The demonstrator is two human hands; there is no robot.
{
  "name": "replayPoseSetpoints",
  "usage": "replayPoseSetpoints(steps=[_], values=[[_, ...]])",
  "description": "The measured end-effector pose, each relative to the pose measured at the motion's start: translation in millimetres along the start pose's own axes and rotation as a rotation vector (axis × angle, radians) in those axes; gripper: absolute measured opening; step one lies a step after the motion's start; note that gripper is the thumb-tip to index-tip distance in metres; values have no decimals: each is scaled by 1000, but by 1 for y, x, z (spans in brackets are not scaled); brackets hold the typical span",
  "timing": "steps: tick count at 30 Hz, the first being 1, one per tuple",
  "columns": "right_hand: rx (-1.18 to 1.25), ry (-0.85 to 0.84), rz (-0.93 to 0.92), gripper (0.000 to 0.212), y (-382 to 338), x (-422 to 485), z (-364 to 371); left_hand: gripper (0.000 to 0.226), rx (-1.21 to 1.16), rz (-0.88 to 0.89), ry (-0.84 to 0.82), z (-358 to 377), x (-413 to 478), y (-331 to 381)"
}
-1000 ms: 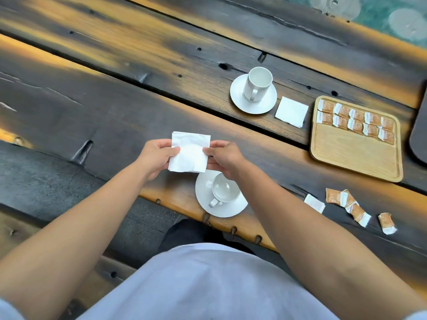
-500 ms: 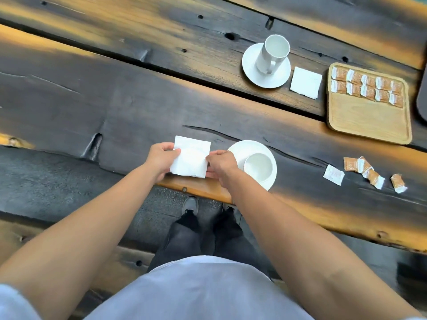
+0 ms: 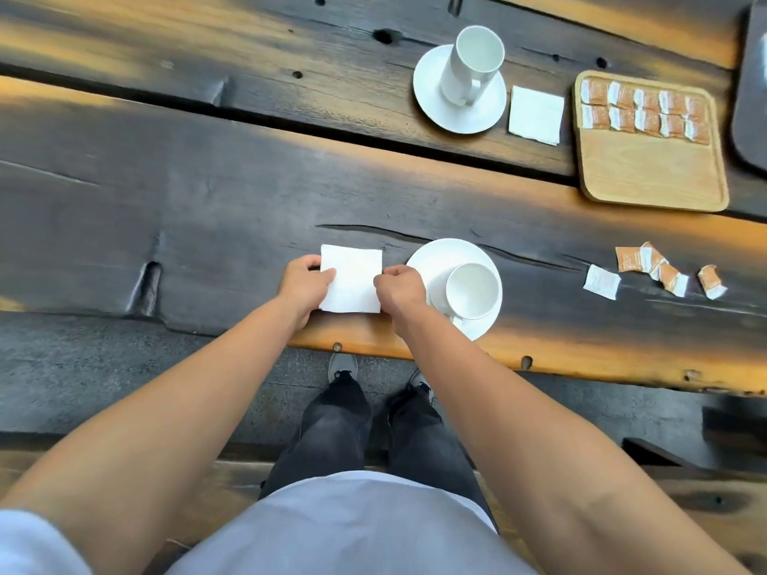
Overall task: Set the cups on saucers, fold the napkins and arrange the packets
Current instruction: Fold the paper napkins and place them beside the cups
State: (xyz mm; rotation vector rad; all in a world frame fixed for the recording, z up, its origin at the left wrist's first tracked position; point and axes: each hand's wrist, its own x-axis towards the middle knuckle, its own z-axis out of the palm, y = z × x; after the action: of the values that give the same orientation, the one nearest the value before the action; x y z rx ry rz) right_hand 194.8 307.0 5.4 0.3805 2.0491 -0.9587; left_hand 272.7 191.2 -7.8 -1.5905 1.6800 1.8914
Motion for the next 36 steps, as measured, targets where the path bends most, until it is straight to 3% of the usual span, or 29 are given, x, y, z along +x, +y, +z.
replayPoseSetpoints(steps=[6,11,14,16,19,22,26,29,32,34,36], values=[[-31,5,-19,14,3,-2,-6,10,494,156,112,-5,-1,10],[-70,-12,-53,13,4,-8,-13,20,695,225,102,-4,-4,13],[-81,-43,-60,28,6,-16,-16,22,768,246,125,-1,-10,13],[-71,-82,-62,28,10,-23,-19,30,781,256,155,1,-16,11],[-57,-181,-64,12,24,-35,-26,41,754,307,172,9,-24,7],[-45,-392,-21,9,43,-48,-44,30,604,356,142,26,-34,7],[-156,-599,92,24,65,-52,-92,32,352,261,28,53,-49,13],[-302,-510,103,31,70,-40,-133,42,280,239,-46,73,-56,15],[-423,-247,-7,25,64,-18,-156,54,268,249,-104,92,-62,16],[-378,-99,-83,10,57,-12,-162,59,258,242,-135,104,-66,16],[-299,-49,-105,15,52,-9,-162,62,255,246,-151,115,-71,16]])
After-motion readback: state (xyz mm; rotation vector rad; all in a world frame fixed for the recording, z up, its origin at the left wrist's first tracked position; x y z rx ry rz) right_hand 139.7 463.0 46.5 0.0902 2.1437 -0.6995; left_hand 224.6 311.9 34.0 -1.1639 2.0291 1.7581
